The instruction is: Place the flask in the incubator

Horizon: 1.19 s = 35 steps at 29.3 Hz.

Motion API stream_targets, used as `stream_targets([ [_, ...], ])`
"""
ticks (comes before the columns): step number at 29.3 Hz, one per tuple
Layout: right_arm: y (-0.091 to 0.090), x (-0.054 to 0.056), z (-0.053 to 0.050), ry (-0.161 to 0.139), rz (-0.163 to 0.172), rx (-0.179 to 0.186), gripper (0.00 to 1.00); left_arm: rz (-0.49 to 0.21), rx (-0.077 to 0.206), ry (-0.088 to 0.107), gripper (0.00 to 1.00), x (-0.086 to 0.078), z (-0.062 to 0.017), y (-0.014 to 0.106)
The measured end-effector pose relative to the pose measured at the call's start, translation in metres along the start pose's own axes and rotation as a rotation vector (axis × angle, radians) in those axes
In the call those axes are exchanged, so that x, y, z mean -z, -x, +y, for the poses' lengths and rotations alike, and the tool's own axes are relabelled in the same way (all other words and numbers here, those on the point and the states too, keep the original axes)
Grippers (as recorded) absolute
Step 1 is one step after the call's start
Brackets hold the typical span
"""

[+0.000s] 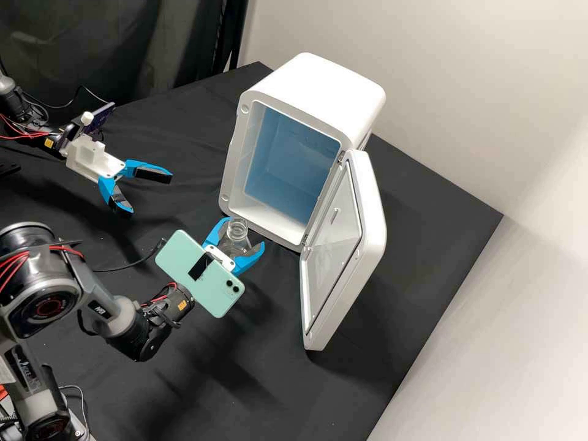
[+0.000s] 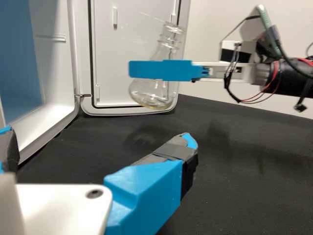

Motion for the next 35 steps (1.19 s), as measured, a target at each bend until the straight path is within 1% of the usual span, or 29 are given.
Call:
stream_targets([
  [2,-0.011,0.001,0.001,0.005,0.009,-0.008,0.00,-0.007,0.003,-0.001,1.00,-0.002,-0.0006,-0.001],
  [4,-0.021,0.001,0.003,0.010,0.015,-0.024,0.00,-0.007,0.003,-0.002,1.00,-0.002,-0.0006,0.000],
  [5,-0.027,0.002,0.004,0.009,0.017,-0.037,0.00,-0.007,0.003,-0.002,1.00,-0.002,-0.0007,-0.001],
  [7,-0.041,0.004,0.007,-0.004,0.023,-0.074,0.00,-0.007,0.003,-0.002,1.00,-0.002,-0.0007,-0.001],
  [8,-0.046,0.005,0.007,-0.005,0.026,-0.085,0.00,-0.007,0.003,-0.006,1.00,-0.002,-0.0007,-0.001],
  [9,-0.050,0.006,0.007,-0.001,0.029,-0.093,0.00,-0.007,0.003,-0.011,1.00,-0.002,-0.0007,-0.001],
  [11,-0.061,0.010,0.007,0.010,0.031,-0.104,0.00,-0.007,0.003,-0.013,1.00,-0.002,-0.0007,-0.001],
  [12,-0.071,0.012,0.006,0.022,0.030,-0.101,0.00,-0.007,0.003,-0.015,1.00,-0.002,-0.0007,-0.001],
  [14,-0.080,0.015,0.005,0.040,0.032,-0.093,0.00,-0.007,0.005,-0.015,1.00,-0.002,-0.0011,-0.001],
  [17,-0.094,0.017,0.003,0.048,0.026,-0.082,0.00,-0.009,0.004,-0.016,1.00,-0.002,-0.0008,-0.001],
  [19,-0.106,0.019,0.003,0.056,0.023,-0.086,0.00,-0.009,0.004,-0.016,1.00,-0.002,-0.0008,-0.001],
  [21,-0.118,0.022,0.002,0.054,0.015,-0.089,0.00,-0.012,0.004,-0.016,1.00,-0.003,-0.0010,-0.001],
  [22,-0.123,0.025,0.002,0.058,0.018,-0.091,0.00,-0.011,0.004,-0.016,1.00,-0.003,-0.0010,-0.001],
  [23,-0.128,0.026,0.001,0.063,0.014,-0.090,0.00,-0.013,0.005,-0.016,1.00,-0.003,-0.0011,-0.001],
  [26,-0.142,0.031,-0.003,0.072,0.004,-0.074,0.00,-0.013,0.005,-0.016,1.00,-0.003,-0.0011,-0.001],
  [27,-0.147,0.034,-0.005,0.075,0.006,-0.067,0.00,-0.013,0.005,-0.016,1.00,-0.003,-0.0011,-0.001],
  [28,-0.155,0.037,-0.006,0.086,0.013,-0.061,0.00,-0.013,0.005,-0.016,1.00,-0.003,-0.0011,-0.001],
  [31,-0.168,0.039,-0.010,0.098,0.002,-0.043,0.00,-0.012,0.008,-0.016,1.00,-0.003,-0.0020,-0.002],
  [32,-0.171,0.041,-0.011,0.097,0.001,-0.037,0.00,-0.011,0.008,-0.016,1.00,-0.003,-0.0020,-0.002],
  [33,-0.179,0.042,-0.012,0.094,-0.008,-0.035,0.00,-0.011,0.011,-0.015,1.00,-0.002,-0.0028,-0.002],
  [35,-0.188,0.044,-0.012,0.094,-0.017,-0.034,0.00,-0.010,0.012,-0.014,1.00,-0.002,-0.0031,-0.002],
])
